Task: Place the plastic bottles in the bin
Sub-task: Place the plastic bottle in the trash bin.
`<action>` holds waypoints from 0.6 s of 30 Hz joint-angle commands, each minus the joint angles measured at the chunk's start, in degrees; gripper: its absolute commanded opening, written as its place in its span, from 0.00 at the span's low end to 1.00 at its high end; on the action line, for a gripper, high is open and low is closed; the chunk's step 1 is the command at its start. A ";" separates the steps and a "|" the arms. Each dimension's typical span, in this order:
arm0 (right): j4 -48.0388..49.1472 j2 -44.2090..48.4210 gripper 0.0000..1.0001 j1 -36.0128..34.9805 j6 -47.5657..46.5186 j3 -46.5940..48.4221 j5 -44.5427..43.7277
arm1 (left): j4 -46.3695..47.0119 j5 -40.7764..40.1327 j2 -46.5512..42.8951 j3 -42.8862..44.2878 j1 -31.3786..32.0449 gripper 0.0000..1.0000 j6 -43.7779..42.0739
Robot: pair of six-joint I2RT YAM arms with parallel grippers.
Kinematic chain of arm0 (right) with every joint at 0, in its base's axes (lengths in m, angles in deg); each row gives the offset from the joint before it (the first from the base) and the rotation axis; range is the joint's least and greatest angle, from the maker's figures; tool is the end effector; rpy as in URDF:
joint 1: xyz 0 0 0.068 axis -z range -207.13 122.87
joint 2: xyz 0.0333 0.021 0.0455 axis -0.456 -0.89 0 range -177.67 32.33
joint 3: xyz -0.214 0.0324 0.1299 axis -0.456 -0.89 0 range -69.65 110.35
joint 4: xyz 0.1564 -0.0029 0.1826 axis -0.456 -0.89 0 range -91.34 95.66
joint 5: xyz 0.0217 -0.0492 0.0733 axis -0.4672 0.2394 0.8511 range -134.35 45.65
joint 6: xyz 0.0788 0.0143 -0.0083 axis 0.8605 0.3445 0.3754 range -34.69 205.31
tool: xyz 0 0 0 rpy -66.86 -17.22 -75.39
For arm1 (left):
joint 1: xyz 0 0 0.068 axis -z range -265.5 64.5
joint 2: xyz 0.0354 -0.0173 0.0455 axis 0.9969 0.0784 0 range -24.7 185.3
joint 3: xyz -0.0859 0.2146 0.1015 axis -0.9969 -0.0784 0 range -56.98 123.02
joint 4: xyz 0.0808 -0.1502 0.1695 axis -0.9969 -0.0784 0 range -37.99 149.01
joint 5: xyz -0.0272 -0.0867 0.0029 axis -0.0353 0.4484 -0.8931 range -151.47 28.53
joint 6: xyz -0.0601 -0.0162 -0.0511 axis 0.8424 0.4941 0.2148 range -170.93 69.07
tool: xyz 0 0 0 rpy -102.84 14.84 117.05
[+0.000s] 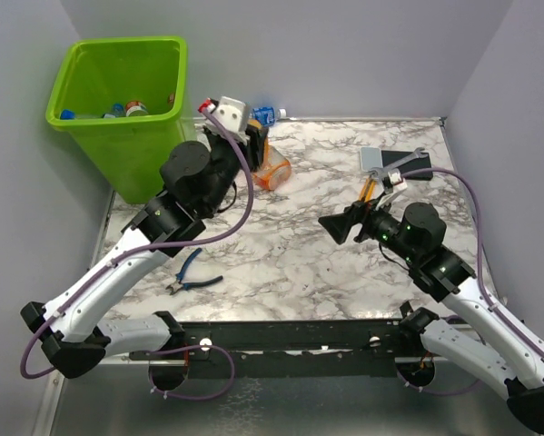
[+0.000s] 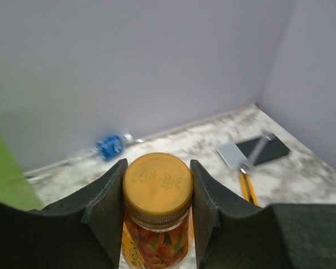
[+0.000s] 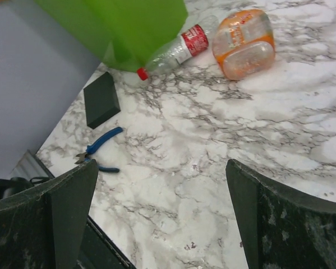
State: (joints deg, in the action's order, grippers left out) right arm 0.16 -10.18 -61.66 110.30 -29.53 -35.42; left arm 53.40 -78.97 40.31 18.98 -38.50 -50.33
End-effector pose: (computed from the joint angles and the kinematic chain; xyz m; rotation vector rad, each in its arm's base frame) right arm 0.1646 0.1263 0.3088 -0.2697 1.7712 0.8940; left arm 0.1955 -0.1790 0.4479 0.3526 1.4559 -0.4464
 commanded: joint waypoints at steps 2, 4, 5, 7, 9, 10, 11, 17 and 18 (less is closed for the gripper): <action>-0.19 1.12 1.00 -0.28 -0.23 -2.73 -5.61 | -3.61 -23.11 6.18 13.51 -2.52 0.00 -12.59; 1.18 1.48 1.00 -0.28 0.84 -4.16 -5.77 | -3.87 -24.38 10.01 19.02 -5.52 0.00 -11.89; 1.22 1.60 1.00 -0.27 1.76 -4.66 -6.45 | -4.21 -24.61 11.44 21.75 -7.41 0.00 -10.99; 1.26 1.99 1.00 -0.28 3.98 -5.65 -7.16 | -4.47 -25.94 14.15 26.38 -11.19 0.00 -9.30; 1.16 2.71 1.00 -0.28 5.91 -6.63 -7.77 | -4.23 -28.12 16.08 30.20 -14.90 0.00 -7.44; 1.11 3.22 1.00 -0.28 6.87 -7.19 -8.15 | -3.08 -29.87 16.62 31.26 -16.41 0.00 -7.10; 1.17 3.85 1.00 -0.24 7.62 -7.86 -8.48 | -1.07 -31.59 16.72 31.49 -17.89 0.00 -7.35; 1.72 7.83 1.00 -0.28 10.07 -12.70 -12.33 | 25.98 -41.30 15.19 21.69 -24.98 0.00 -20.63; 1.72 8.13 1.00 -0.28 10.07 -13.18 -12.48 | 28.68 -41.38 15.12 20.51 -26.56 0.00 -21.36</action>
State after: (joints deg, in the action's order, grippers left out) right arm 0.56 -3.79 -61.66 118.30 -40.57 -44.05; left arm 62.10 -112.10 57.40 44.51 -60.77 -62.51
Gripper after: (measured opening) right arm 0.998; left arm 0.440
